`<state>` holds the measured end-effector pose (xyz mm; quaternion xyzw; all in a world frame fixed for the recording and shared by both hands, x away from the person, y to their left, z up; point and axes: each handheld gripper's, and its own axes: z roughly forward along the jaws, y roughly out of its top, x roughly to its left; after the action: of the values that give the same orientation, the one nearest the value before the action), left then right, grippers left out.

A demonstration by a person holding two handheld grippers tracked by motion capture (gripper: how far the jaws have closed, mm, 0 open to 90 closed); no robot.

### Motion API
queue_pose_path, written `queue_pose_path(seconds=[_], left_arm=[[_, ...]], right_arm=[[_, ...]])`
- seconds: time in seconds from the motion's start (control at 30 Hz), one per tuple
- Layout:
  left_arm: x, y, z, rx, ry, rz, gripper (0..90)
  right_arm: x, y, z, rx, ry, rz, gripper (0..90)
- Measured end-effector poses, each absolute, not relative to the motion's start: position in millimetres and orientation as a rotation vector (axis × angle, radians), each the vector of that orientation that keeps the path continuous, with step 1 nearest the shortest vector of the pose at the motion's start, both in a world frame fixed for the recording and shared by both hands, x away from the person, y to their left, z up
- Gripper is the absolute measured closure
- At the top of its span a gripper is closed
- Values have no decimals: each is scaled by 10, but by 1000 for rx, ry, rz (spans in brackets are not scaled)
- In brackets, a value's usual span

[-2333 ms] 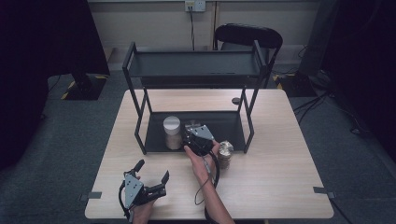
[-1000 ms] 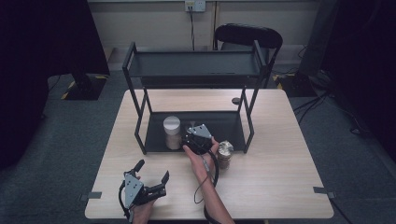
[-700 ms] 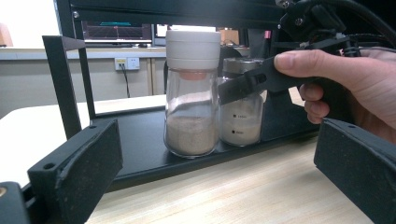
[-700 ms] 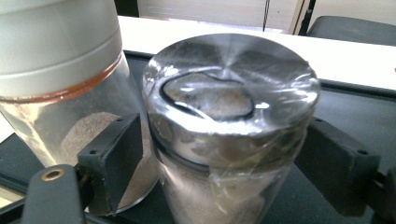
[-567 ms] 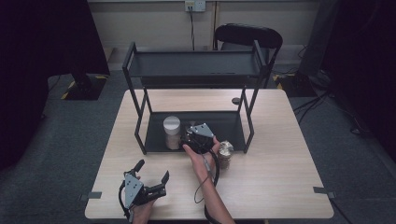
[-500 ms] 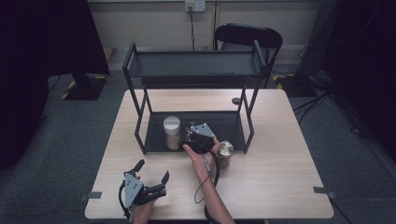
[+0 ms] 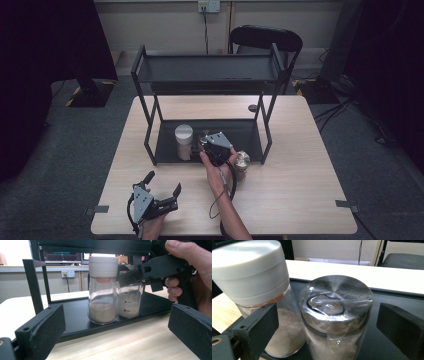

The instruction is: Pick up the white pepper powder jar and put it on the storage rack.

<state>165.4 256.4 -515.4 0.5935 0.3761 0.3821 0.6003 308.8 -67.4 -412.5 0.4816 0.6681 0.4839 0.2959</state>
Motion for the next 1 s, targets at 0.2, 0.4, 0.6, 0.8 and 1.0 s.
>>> queue_pose_path(seconds=[0.2, 0.4, 0.6, 0.8, 1.0], left_arm=[[1653, 2563, -5155, 1375, 872, 887, 3], [1652, 2562, -5156, 1375, 872, 887, 3], [1650, 2560, -5155, 1374, 874, 888, 3], [1650, 2560, -5155, 1374, 874, 889, 3], [1650, 2560, -5155, 1374, 874, 888, 3]], right_arm=[[3058, -699, -4092, 1271, 1761, 1309, 31], [3021, -715, -4064, 1251, 1759, 1333, 31], [2988, -730, -4044, 1237, 1750, 1350, 31], [2958, -739, -4031, 1231, 1739, 1359, 31], [2932, -761, -4019, 1215, 1733, 1373, 31]])
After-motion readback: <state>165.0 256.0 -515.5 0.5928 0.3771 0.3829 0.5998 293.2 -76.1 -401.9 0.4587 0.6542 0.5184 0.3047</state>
